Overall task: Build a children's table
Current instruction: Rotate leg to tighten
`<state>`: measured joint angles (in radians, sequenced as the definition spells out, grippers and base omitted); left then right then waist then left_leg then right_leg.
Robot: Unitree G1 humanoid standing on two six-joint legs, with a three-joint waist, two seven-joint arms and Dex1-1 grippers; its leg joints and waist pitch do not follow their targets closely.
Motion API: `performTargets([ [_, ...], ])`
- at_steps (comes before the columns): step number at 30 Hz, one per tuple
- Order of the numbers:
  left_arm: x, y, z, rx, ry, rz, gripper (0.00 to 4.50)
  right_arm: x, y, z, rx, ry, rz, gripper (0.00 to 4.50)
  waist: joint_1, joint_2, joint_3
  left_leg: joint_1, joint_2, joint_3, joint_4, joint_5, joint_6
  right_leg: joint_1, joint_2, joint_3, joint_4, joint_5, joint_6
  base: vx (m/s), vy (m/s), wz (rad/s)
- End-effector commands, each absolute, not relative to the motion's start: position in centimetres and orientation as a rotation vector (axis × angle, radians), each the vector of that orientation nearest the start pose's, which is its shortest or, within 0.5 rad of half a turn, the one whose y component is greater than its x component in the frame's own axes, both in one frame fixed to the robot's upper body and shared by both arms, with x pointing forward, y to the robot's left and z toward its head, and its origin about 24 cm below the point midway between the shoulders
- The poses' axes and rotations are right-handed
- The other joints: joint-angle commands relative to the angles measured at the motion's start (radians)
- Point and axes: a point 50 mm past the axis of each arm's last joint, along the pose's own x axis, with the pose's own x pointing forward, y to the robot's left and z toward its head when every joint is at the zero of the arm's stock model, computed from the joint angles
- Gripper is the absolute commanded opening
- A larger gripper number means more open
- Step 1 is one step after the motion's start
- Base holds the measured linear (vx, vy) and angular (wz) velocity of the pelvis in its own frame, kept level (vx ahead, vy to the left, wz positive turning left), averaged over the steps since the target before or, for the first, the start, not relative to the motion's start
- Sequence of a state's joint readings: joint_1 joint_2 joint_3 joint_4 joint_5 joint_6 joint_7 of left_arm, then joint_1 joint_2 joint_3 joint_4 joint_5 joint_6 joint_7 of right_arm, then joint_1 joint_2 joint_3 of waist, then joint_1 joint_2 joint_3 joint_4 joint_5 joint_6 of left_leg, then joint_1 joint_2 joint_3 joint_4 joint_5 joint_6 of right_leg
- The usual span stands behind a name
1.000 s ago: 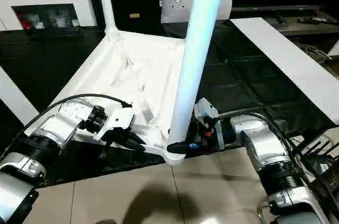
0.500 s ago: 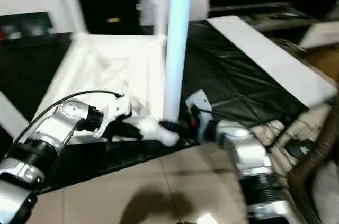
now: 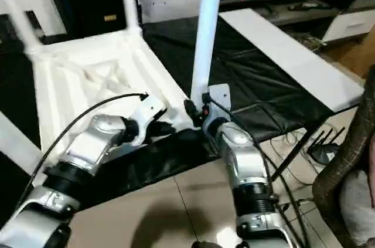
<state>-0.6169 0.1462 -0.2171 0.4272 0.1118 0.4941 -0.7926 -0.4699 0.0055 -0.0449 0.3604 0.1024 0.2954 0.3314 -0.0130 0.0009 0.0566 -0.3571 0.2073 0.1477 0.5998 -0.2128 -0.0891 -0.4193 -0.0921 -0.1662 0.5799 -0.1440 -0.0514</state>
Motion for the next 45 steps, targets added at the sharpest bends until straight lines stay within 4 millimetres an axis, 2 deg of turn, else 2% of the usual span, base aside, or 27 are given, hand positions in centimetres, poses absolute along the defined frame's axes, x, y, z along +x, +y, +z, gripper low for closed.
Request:
performTargets([
  [1,33.6,6.7,9.2,0.285,0.302,-0.953,0.0,32.3,-6.9,5.8,0.139,0.216,0.583,3.21,0.013,0.001,-0.096,-0.018,0.014,0.001,-0.044,0.084,0.157,0.095,-0.063,0.07,-0.032,-0.027,-0.197,0.0,0.0,0.0],
  [2,33.5,6.8,9.1,0.294,0.301,-0.962,0.0,32.3,-7.1,5.8,0.137,0.209,0.579,3.21,0.016,0.004,-0.094,-0.016,0.014,0.002,-0.043,0.091,0.174,0.093,-0.062,0.069,-0.033,-0.021,-0.203,0.0,0.0,0.0],
  [3,33.4,7.0,9.0,0.307,0.306,-0.974,0.0,32.3,-7.5,5.8,0.136,0.194,0.576,3.27,0.016,0.003,-0.093,-0.015,0.015,0.003,-0.043,0.083,0.178,0.092,-0.062,0.069,-0.034,-0.03,-0.203,0.0,0.0,0.0],
  [4,33.2,7.4,8.8,0.326,0.305,-1.006,0.0,32.3,-8.3,6.0,0.129,0.164,0.575,3.54,0.018,0.004,-0.09,-0.014,0.016,0.004,-0.045,0.061,0.176,0.091,-0.061,0.068,-0.039,-0.064,-0.199,0.0,0.0,0.0],
  [5,33.1,7.8,8.7,0.325,0.314,-1.022,0.0,32.2,-9.2,6.0,0.114,0.135,0.56,3.54,0.02,0.009,-0.088,-0.011,0.018,0.005,-0.047,0.027,0.166,0.09,-0.062,0.067,-0.045,-0.106,-0.189,0.0,0.0,0.0],
  [6,33.1,7.8,8.7,0.325,0.314,-1.022,0.0,32.2,-9.2,6.0,0.114,0.135,0.56,3.62,0.019,0.007,-0.087,-0.011,0.019,0.007,-0.048,0.011,0.159,0.09,-0.063,0.068,-0.047,-0.121,-0.186,0.0,0.0,0.0],
  [9,32.7,8.7,8.2,0.369,0.328,-1.103,0.0,31.8,-11.2,6.2,0.088,0.08,0.574,3.98,0.022,0.011,-0.082,-0.008,0.021,0.008,-0.053,-0.049,0.125,0.088,-0.06,0.069,-0.057,-0.198,-0.162,0.0,0.0,0.0],
  [10,32.5,9.2,7.9,0.399,0.326,-1.16,0.0,31.3,-12.3,6.4,0.076,0.064,0.633,4.06,0.027,0.013,-0.081,-0.004,0.023,0.008,-0.054,-0.068,0.114,0.085,-0.06,0.07,-0.06,-0.216,-0.155,0.0,0.0,0.0],
  [11,32.4,9.4,7.9,0.405,0.325,-1.172,0.0,31.2,-12.5,6.4,0.073,0.061,0.647,4.1,0.03,0.01,-0.079,-0.004,0.02,0.008,-0.056,-0.096,0.113,0.089,-0.058,0.069,-0.066,-0.241,-0.141,0.0,0.0,0.0],
  [13,32.3,9.9,7.6,0.425,0.333,-1.223,0.0,30.4,-13.4,6.5,0.046,0.069,0.76,4.17,0.035,0.011,-0.076,0.001,0.022,0.009,-0.058,-0.12,0.11,0.085,-0.057,0.069,-0.071,-0.267,-0.131,0.0,0.0,0.0],
  [14,32.3,9.9,7.6,0.425,0.333,-1.223,0.0,30.4,-13.4,6.5,0.046,0.069,0.76,4.17,0.041,0.01,-0.079,0.003,0.025,0.008,-0.059,-0.118,0.106,0.085,-0.059,0.072,-0.067,-0.262,-0.131,0.0,0.0,0.0],
  [16,32.1,10.7,7.3,0.466,0.351,-1.314,0.0,28.9,-14.8,6.5,-0.039,0.109,0.964,4.17,0.05,0.01,-0.076,0.005,0.021,0.011,-0.059,-0.131,0.103,0.084,-0.057,0.072,-0.073,-0.289,-0.123,0.0,0.0,0.0],
  [17,32.1,10.9,7.2,0.486,0.355,-1.343,0.0,28.7,-15.2,6.5,-0.051,0.119,1.007,4.17,0.056,0.009,-0.076,0.006,0.02,0.011,-0.059,-0.142,0.106,0.085,-0.057,0.071,-0.077,-0.313,-0.115,0.0,0.0,0.0],
  [23,32.0,11.3,7.3,0.51,0.365,-1.419,0.0,28.6,-16.1,6.9,-0.075,0.141,1.095,4.17,0.072,0.007,-0.076,0.011,0.024,0.011,-0.061,-0.146,0.087,0.079,-0.062,0.07,-0.082,-0.358,-0.113,0.0,0.0,0.0],
  [24,31.9,11.6,7.2,0.533,0.383,-1.471,0.0,28.7,-16.3,7.0,-0.108,0.159,1.153,4.17,0.074,0.002,-0.077,0.011,0.026,0.011,-0.061,-0.137,0.084,0.079,-0.063,0.073,-0.079,-0.346,-0.118,0.0,0.0,0.0],
  [26,31.8,11.9,7.2,0.554,0.399,-1.516,0.0,28.9,-16.4,7.0,-0.129,0.178,1.201,4.17,0.079,0.006,-0.079,0.012,0.027,0.011,-0.061,-0.125,0.088,0.079,-0.062,0.074,-0.075,-0.325,-0.126,0.0,0.0,0.0],
  [28,31.6,12.1,7.1,0.576,0.418,-1.562,0.0,29.0,-16.5,7.1,-0.142,0.198,1.247,4.17,0.081,0.002,-0.079,0.006,0.025,0.012,-0.06,-0.116,0.097,0.083,-0.061,0.074,-0.068,-0.303,-0.137,0.0,0.0,0.0],
  [29,31.6,12.3,7.1,0.595,0.43,-1.602,0.0,29.2,-16.6,7.1,-0.151,0.217,1.286,4.01,0.083,-0.006,-0.08,0.006,0.029,0.013,-0.059,-0.103,0.099,0.081,-0.063,0.077,-0.064,-0.286,-0.141,0.0,0.0,0.0],
  [30,31.5,12.3,7.1,0.609,0.437,-1.622,0.0,29.2,-16.6,7.1,-0.148,0.229,1.313,3.91,0.087,-0.003,-0.081,0.006,0.025,0.013,-0.058,-0.096,0.103,0.082,-0.062,0.075,-0.064,-0.287,-0.144,0.0,0.0,0.0],
  [31,31.5,12.5,7.1,0.638,0.45,-1.665,0.0,29.4,-16.5,7.2,-0.141,0.255,1.369,3.91,0.093,-0.007,-0.081,0.006,0.028,0.014,-0.058,-0.088,0.107,0.082,-0.063,0.076,-0.06,-0.287,-0.147,0.0,0.0,0.0],
  [32,31.5,12.5,7.1,0.638,0.45,-1.665,0.0,29.4,-16.5,7.2,-0.141,0.255,1.369,3.8,0.099,-0.005,-0.081,0.009,0.029,0.016,-0.057,-0.088,0.108,0.079,-0.063,0.077,-0.061,-0.289,-0.148,0.0,0.0,0.0],
  [34,31.6,12.5,7.1,0.66,0.458,-1.684,0.0,29.4,-16.4,7.3,-0.137,0.273,1.424,3.59,0.104,-0.009,-0.082,0.008,0.034,0.016,-0.058,-0.081,0.106,0.08,-0.066,0.078,-0.055,-0.272,-0.153,0.0,0.0,0.0],
  [35,31.6,12.5,7.2,0.662,0.459,-1.685,0.0,29.4,-16.3,7.3,-0.138,0.275,1.429,3.5,0.108,-0.007,-0.082,0.008,0.034,0.016,-0.058,-0.076,0.104,0.079,-0.067,0.079,-0.055,-0.267,-0.154,0.0,0.0,0.0],
  [36,31.7,12.6,7.3,0.67,0.461,-1.688,0.0,29.3,-16.3,7.2,-0.142,0.286,1.454,3.43,0.108,-0.013,-0.082,0.007,0.035,0.017,-0.058,-0.076,0.104,0.079,-0.067,0.079,-0.056,-0.267,-0.153,0.0,0.0,0.0],
  [42,31.8,12.8,7.5,0.691,0.471,-1.712,0.0,29.3,-16.0,7.2,-0.139,0.325,1.537,2.98,0.115,-0.014,-0.081,0.007,0.029,0.019,-0.058,-0.092,0.087,0.081,-0.067,0.076,-0.064,-0.337,-0.121,0.0,0.0,0.0],
  [44,31.8,12.9,7.5,0.695,0.476,-1.732,0.0,29.2,-15.7,7.1,-0.127,0.339,1.573,2.76,0.116,-0.01,-0.082,0.007,0.029,0.018,-0.058,-0.086,0.084,0.081,-0.067,0.076,-0.064,-0.331,-0.12,0.0,0.0,0.0],
  [45,31.8,12.9,7.5,0.695,0.476,-1.732,0.0,29.2,-15.7,7.1,-0.127,0.339,1.573,2.64,0.116,-0.011,-0.082,0.007,0.03,0.018,-0.058,-0.085,0.085,0.081,-0.066,0.077,-0.064,-0.327,-0.12,0.0,0.0,0.0],
])
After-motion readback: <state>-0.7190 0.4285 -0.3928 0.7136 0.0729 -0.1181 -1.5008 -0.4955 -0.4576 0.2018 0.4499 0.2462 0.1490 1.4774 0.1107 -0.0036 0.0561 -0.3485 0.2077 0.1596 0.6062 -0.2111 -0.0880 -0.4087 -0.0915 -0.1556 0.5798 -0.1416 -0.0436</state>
